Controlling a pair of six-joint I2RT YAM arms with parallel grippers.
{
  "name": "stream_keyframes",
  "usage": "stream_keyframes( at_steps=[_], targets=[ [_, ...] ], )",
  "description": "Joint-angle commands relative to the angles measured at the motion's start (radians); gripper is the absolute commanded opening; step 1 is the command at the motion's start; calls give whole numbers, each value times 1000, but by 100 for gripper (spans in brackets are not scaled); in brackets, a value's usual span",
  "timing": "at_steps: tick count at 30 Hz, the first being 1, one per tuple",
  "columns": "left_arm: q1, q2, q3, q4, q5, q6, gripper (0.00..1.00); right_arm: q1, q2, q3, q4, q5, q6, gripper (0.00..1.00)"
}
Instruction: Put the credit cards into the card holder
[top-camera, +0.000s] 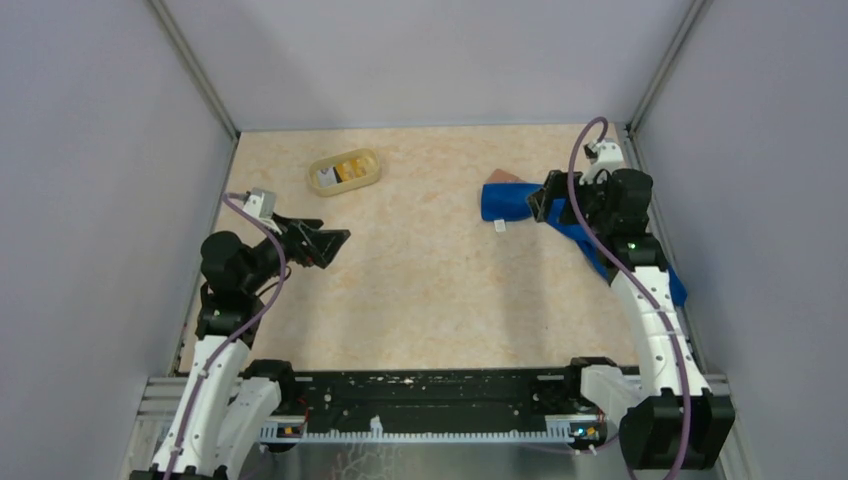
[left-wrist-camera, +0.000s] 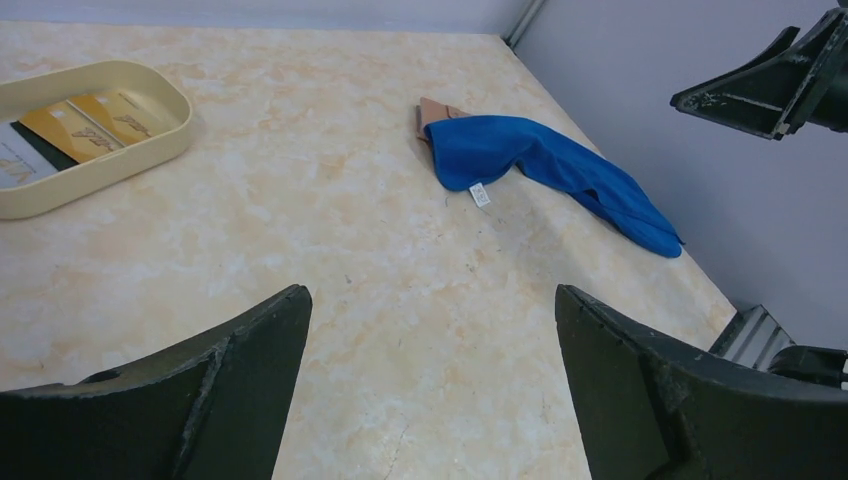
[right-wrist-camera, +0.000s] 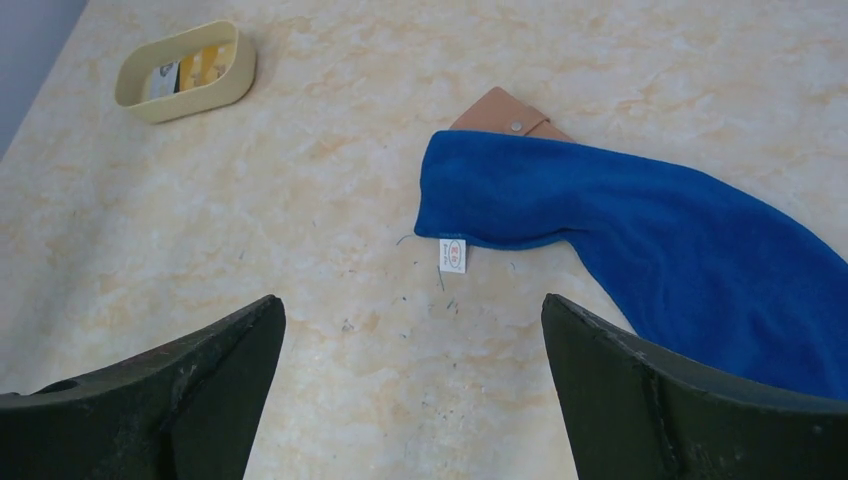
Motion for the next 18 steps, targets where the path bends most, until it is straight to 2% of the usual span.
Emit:
stream_keyframes(
  at_steps=[1, 7, 12, 14, 16, 18],
  targets=[
    [12, -44, -17, -43, 64, 37, 97, -32, -63, -5, 42, 10, 79, 99],
    [18, -58, -25, -70, 108, 53, 98, -51, -99, -37, 85, -14, 95, 99],
    [20, -50, -27, -90, 128, 63, 99, -59, -131, -94, 151, -94, 52, 99],
    [21, -45, -27, -102, 113, 67, 99, -57, -129, -111, 153, -206, -46, 99],
    [22, -22, -21, -138, 91, 78, 99, -26, -108, -97, 75, -299, -241, 99],
    [4, 21, 1, -190, 59, 98, 99, 67, -65, -56, -21, -220, -393, 99]
  ],
)
